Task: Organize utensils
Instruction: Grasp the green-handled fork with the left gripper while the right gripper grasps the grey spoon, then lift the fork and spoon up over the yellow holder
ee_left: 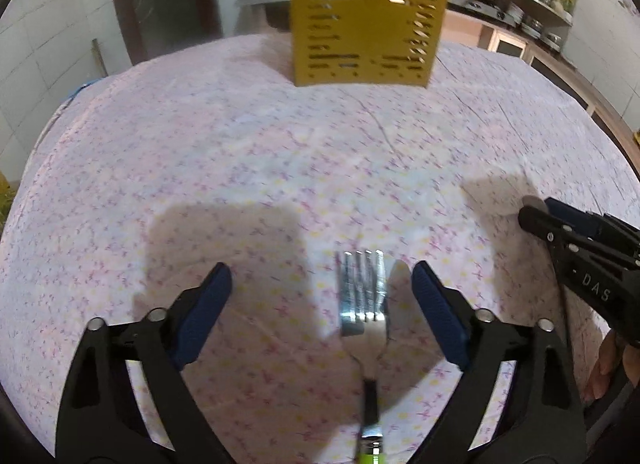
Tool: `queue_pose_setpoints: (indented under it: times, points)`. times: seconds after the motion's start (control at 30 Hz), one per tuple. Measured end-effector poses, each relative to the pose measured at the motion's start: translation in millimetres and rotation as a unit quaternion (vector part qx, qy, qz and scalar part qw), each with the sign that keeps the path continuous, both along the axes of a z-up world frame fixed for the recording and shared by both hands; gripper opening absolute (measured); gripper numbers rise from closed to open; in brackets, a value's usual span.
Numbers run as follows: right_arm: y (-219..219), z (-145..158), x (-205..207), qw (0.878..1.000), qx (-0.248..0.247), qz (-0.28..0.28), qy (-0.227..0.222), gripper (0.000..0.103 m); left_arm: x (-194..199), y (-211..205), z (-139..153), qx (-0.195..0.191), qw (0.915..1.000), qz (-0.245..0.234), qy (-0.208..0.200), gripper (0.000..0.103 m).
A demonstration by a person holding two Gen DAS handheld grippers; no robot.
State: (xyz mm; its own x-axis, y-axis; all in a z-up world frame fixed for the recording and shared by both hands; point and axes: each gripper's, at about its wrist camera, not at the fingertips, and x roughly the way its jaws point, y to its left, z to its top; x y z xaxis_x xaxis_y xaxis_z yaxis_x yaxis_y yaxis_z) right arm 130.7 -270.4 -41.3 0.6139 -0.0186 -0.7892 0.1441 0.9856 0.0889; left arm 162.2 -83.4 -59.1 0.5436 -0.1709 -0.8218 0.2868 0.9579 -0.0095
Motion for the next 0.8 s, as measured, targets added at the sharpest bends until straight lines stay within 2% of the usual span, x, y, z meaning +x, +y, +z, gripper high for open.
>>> queue_pose_setpoints:
  times: [0.1,0.2,0.27,0.3,0.37,0.47,0.63,0.8]
  points:
    - [2.8,-0.3,1.0,1.000,-0.001,0.004,-0.002,0.036,-0.1,-4.5,-1.4,0.002,1.0000,0.001,0.002,0.076]
    - [3.7,0.0,-0.3,1.000,0.003,0.005,-0.005,0.036,0.6,-9.1,-1.2,0.005,1.0000,0.002,0.004,0.064]
    - [3.8,0.0,-1.3,1.000,0.006,0.004,-0.005,0.036,2.2,-11.6,-0.1,0.004,1.0000,-0.001,0.007,0.051]
    - [4.0,0.0,-1.3,1.000,0.007,0.004,-0.005,0.036,2.1,-12.6,0.7,0.003,0.9999,-0.002,0.010,0.048]
    - [5.4,-0.2,-2.0,1.000,0.006,0.006,-0.005,0.036,1.8,-15.0,2.4,0.000,0.9999,-0.008,0.014,0.033]
    - [6.9,0.6,-3.3,1.000,0.002,0.008,-0.008,0.036,2.0,-17.9,3.4,-0.002,0.9998,-0.013,0.018,0.021]
    - [5.9,4.0,-5.5,1.000,0.001,0.005,-0.015,0.036,4.1,-15.3,5.1,-0.010,0.9997,-0.010,0.019,0.020]
    - [7.1,9.7,-7.5,1.000,-0.002,0.001,-0.028,0.036,1.7,-3.3,18.9,-0.021,0.9997,0.007,-0.004,0.020]
